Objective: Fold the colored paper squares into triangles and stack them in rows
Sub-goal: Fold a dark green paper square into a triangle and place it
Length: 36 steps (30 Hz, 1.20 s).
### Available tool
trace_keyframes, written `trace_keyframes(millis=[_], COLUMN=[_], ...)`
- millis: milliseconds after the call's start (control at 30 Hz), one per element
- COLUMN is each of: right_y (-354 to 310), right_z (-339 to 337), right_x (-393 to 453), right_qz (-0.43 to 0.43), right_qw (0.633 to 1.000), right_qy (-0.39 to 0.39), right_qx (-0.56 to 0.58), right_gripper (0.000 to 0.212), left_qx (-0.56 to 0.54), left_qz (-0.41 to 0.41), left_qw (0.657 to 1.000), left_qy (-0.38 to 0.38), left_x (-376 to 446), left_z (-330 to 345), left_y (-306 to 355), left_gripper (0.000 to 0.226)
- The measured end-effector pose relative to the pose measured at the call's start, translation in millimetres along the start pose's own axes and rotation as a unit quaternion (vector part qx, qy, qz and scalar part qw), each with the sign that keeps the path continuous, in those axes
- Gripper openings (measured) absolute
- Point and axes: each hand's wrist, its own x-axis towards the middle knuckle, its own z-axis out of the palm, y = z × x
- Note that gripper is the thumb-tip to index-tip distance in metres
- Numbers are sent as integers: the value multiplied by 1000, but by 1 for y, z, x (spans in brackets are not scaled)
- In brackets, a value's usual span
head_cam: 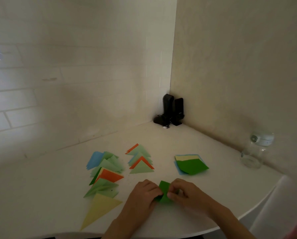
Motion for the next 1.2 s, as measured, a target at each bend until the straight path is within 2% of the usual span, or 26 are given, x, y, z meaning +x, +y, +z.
trace_keyframes(millis=[67, 133, 267, 367, 467, 567, 667, 833, 967, 1100, 1200], right_y=[5, 11, 22, 27, 28, 23, 18, 16, 18, 23, 28], right_z=[4, 9, 26, 36, 43, 48, 52, 53, 52, 44, 38], right_x=[0, -3, -14, -16, -12, -10, -8, -7, -5, 0, 1], right_qz=[-28, -44, -76, -68, -35, -19, 5, 22, 33, 55, 40], right_qw=[998, 995, 989, 982, 974, 966, 959, 959, 963, 980, 989], right_qy=[48, 87, 118, 169, 214, 243, 265, 272, 261, 189, 141], right_qx=[-12, -7, -55, -58, -57, -86, -101, -79, -50, -39, 5], right_gripper=[11, 25, 43, 34, 23, 23, 28, 27, 27, 46, 47], left_qx=[35, 44, -50, -93, -48, -21, 30, 59, 37, 0, -9], left_qz=[4, -1, -80, -133, -195, -266, -293, -302, -313, -313, -310], left_qw=[999, 999, 996, 987, 979, 964, 955, 951, 949, 949, 950], left_qy=[-3, -10, -3, 7, 23, -12, -36, -39, -31, -27, -40], left_x=[-1, -3, -7, -8, -7, -4, 0, 3, 3, 1, 2], left_z=[0, 1, 3, 3, 2, -1, 1, 5, 3, -2, -5], left_y=[3, 4, 3, -2, -6, 2, 8, 12, 11, 8, 11], left_gripper=[15, 15, 13, 24, 35, 23, 24, 28, 24, 19, 9])
